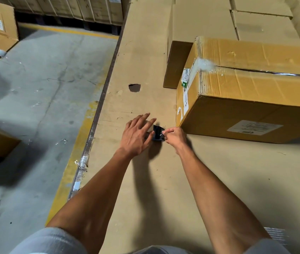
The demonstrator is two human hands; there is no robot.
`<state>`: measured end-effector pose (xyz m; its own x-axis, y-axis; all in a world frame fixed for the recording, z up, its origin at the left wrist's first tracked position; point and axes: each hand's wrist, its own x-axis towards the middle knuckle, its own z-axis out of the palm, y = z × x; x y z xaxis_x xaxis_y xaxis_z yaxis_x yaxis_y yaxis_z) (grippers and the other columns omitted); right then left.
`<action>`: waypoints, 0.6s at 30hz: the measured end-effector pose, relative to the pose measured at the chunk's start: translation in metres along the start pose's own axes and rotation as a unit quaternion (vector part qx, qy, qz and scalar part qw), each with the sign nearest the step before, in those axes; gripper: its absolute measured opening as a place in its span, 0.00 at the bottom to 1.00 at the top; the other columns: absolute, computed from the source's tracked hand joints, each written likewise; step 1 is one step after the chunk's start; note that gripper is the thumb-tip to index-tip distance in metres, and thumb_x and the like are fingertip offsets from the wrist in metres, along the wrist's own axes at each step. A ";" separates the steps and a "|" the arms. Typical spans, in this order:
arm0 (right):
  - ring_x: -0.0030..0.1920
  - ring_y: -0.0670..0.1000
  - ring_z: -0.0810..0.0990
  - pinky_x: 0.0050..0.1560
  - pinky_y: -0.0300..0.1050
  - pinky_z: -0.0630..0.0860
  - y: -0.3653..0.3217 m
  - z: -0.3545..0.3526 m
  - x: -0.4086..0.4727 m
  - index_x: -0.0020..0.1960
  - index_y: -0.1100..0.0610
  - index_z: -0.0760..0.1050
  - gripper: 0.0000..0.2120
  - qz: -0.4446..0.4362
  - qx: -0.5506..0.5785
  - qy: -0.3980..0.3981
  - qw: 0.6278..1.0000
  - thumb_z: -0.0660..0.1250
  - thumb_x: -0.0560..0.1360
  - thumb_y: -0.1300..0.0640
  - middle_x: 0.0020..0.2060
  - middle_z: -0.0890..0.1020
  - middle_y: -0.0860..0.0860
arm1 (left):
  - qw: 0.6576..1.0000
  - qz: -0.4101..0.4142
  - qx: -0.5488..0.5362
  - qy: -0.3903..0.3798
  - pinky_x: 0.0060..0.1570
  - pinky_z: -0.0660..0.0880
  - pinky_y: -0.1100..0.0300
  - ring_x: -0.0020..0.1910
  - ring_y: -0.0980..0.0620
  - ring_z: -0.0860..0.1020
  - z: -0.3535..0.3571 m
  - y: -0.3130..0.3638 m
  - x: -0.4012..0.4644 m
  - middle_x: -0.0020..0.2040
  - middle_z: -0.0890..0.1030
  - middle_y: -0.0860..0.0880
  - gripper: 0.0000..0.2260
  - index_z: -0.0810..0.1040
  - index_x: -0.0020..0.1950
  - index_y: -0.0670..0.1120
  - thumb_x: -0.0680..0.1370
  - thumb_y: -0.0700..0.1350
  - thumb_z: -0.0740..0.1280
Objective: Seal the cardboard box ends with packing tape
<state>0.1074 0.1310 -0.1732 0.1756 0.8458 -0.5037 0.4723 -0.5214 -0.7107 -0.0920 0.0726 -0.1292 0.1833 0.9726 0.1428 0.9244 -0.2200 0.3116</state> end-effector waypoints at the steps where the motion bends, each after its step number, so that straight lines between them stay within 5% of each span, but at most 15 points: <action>1: 0.49 0.61 0.89 0.53 0.60 0.86 0.002 0.002 0.004 0.32 0.34 0.83 0.06 0.002 0.004 -0.001 1.000 0.75 0.66 0.46 0.40 0.90 0.53 | 1.000 -0.001 -0.002 0.000 0.76 0.68 0.44 0.83 0.44 0.65 0.001 0.001 0.000 0.86 0.65 0.49 0.25 0.69 0.83 0.56 0.87 0.61 0.58; 7: 0.46 0.55 0.89 0.51 0.57 0.87 -0.008 -0.001 -0.007 0.33 0.38 0.85 0.10 0.036 0.032 0.018 0.999 0.76 0.66 0.53 0.37 0.89 0.50 | 0.998 -0.003 -0.047 0.037 0.79 0.68 0.45 0.80 0.39 0.69 0.007 0.002 0.001 0.81 0.72 0.43 0.21 0.78 0.76 0.50 0.87 0.58 0.61; 11: 0.48 0.57 0.89 0.51 0.57 0.87 0.000 0.006 0.007 0.32 0.48 0.84 0.06 0.050 0.030 0.032 0.998 0.79 0.65 0.52 0.40 0.89 0.51 | 0.993 -0.019 -0.107 0.039 0.80 0.67 0.44 0.81 0.37 0.67 0.006 0.003 0.000 0.80 0.72 0.42 0.20 0.77 0.76 0.48 0.88 0.55 0.61; 18: 0.47 0.57 0.89 0.52 0.58 0.87 -0.004 0.003 0.000 0.33 0.50 0.84 0.05 0.077 0.071 0.030 0.994 0.79 0.66 0.56 0.40 0.89 0.51 | 0.971 -0.056 -0.230 0.023 0.79 0.67 0.42 0.79 0.41 0.68 0.000 -0.006 -0.005 0.80 0.70 0.45 0.18 0.74 0.76 0.47 0.88 0.51 0.60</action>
<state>0.1031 0.1333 -0.1718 0.2893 0.7573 -0.5855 0.3103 -0.6528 -0.6911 -0.0983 0.0693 -0.1313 0.0660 0.9902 0.1230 0.6884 -0.1344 0.7128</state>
